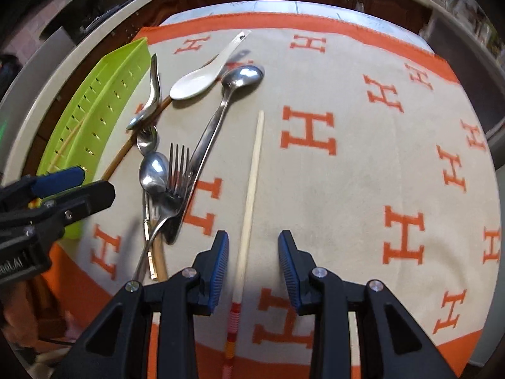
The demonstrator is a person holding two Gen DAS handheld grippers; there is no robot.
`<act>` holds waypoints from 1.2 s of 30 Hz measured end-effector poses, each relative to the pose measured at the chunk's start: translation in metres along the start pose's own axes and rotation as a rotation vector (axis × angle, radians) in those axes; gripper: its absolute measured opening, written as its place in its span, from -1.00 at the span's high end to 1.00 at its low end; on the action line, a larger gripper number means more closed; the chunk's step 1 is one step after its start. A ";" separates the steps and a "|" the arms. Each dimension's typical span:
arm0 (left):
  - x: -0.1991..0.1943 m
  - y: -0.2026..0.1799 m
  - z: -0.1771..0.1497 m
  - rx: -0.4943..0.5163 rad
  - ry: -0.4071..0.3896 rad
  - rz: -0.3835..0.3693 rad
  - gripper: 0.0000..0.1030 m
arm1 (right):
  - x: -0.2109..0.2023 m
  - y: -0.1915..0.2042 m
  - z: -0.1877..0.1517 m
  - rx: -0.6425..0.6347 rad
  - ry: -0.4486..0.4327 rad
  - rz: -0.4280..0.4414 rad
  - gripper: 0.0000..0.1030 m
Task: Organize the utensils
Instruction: 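Grasp a white red-tipped chopstick with the right tool while the left tool grasps a brown wooden chopstick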
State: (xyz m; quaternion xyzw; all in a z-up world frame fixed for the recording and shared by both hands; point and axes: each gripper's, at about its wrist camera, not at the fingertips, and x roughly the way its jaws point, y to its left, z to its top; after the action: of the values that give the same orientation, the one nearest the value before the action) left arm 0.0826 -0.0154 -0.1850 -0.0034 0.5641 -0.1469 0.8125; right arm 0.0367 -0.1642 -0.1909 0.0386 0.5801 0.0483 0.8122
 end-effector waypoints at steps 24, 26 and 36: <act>0.051 -0.010 0.049 0.129 0.072 0.162 0.41 | 0.001 -0.005 0.008 -0.007 0.001 0.030 0.89; 0.054 -0.009 0.055 0.126 0.093 0.157 0.41 | 0.001 -0.007 0.008 0.006 0.008 0.048 0.89; 0.055 -0.010 0.055 0.112 0.166 0.072 0.89 | 0.002 -0.016 0.009 0.037 0.024 0.102 0.89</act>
State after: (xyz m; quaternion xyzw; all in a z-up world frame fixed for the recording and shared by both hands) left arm 0.1484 -0.0471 -0.2139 0.0742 0.6200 -0.1488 0.7668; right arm 0.0463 -0.1797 -0.1914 0.0825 0.5879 0.0792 0.8008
